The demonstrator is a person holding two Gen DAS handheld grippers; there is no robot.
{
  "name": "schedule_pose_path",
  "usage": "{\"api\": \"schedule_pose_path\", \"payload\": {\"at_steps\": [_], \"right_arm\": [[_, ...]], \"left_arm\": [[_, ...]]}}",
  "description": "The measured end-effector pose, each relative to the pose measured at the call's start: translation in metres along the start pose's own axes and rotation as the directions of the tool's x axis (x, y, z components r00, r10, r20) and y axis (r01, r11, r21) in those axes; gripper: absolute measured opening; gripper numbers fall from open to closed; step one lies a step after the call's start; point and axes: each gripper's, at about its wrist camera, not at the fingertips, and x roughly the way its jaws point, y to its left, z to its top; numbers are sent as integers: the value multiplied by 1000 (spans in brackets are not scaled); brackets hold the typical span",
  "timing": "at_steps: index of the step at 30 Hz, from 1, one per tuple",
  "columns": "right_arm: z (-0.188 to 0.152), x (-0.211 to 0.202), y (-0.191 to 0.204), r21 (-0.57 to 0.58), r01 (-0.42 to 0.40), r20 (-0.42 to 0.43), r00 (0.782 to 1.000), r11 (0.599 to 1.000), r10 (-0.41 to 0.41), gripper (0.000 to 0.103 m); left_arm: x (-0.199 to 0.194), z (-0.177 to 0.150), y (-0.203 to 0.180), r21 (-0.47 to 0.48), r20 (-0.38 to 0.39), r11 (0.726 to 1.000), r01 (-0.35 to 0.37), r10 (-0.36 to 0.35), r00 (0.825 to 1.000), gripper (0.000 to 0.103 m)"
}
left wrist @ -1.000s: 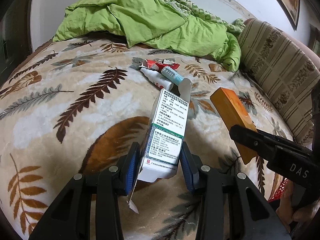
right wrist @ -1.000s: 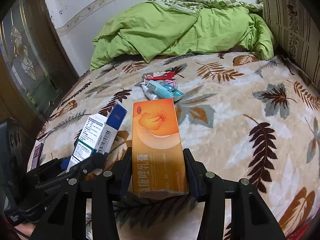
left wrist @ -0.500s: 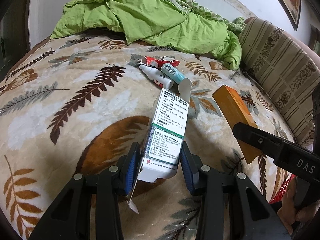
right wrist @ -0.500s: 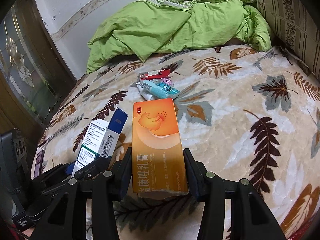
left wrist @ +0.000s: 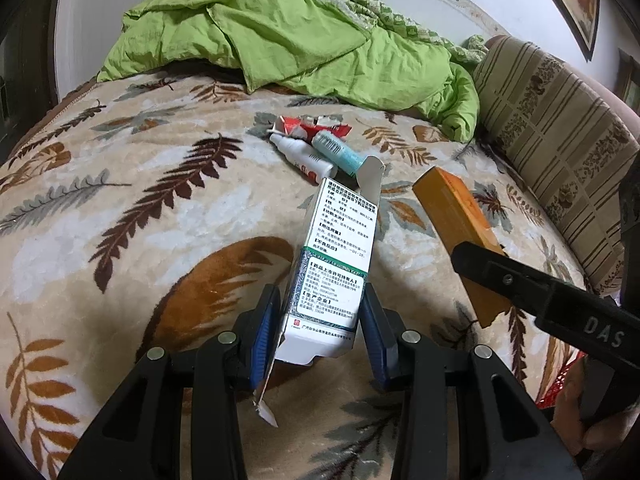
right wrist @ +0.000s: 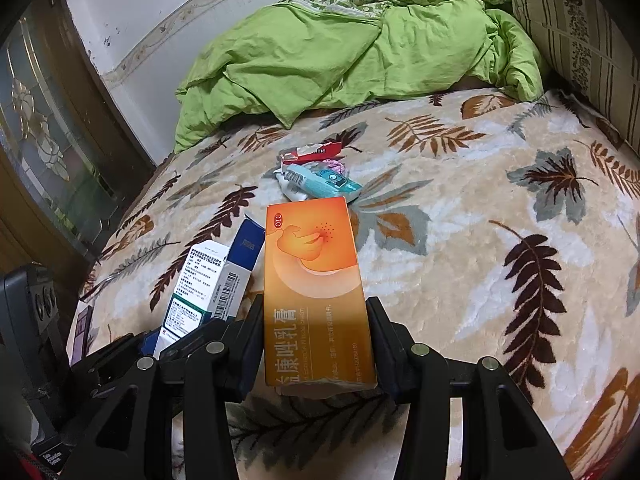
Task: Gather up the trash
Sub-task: 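Carry both boxes over the red wastebasket and open both grippers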
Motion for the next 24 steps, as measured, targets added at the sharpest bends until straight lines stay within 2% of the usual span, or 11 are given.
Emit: {"api": "schedule_pose_path", "payload": {"at_steps": [6,14,17,24], "right_arm": [[-3,-20,9,-39,17,40,999,999,-15,51],[-7,-88,21,-50,12,140,990,999,-5,51],[-3,-117,21,-38,-7,182,983,999,14,51],[3,-154,19,-8,-28,222,975,1000,29,52]], "left_arm": [[-38,5,-7,5,60,1000,-10,9,998,39],[-100,8,-38,61,119,998,-4,-3,993,39],[-122,14,-50,74,147,997,13,-24,989,40],[-147,24,-69,89,183,995,54,-69,981,40]]}}
